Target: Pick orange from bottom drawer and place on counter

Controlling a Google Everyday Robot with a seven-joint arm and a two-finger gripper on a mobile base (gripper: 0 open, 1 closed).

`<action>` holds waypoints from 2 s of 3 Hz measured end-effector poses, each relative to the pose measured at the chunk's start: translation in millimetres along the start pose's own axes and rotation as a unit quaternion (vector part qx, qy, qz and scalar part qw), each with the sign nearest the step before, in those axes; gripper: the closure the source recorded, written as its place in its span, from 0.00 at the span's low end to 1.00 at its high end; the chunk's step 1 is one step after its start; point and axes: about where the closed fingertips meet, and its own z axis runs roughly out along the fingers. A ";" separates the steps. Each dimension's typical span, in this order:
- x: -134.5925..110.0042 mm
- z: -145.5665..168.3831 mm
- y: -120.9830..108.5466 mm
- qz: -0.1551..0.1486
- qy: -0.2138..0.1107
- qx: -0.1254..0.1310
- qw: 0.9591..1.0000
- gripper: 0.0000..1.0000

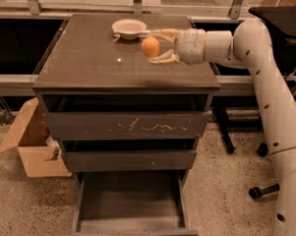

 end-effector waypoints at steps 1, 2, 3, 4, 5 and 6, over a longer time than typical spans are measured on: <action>21.6 2.2 -8.6 0.059 0.010 -0.005 0.998 1.00; 41.7 3.0 -13.8 0.065 0.029 -0.023 0.997 1.00; 41.7 3.0 -13.8 0.065 0.029 -0.023 0.997 1.00; 49.2 3.4 -18.3 0.100 0.023 -0.008 0.995 1.00; 69.1 1.3 -22.9 0.184 0.020 0.009 0.983 1.00; 82.6 -1.9 -24.1 0.236 0.020 0.018 0.971 1.00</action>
Offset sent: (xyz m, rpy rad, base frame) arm 0.0657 -0.0283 -0.0305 -0.0971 0.1673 -0.0441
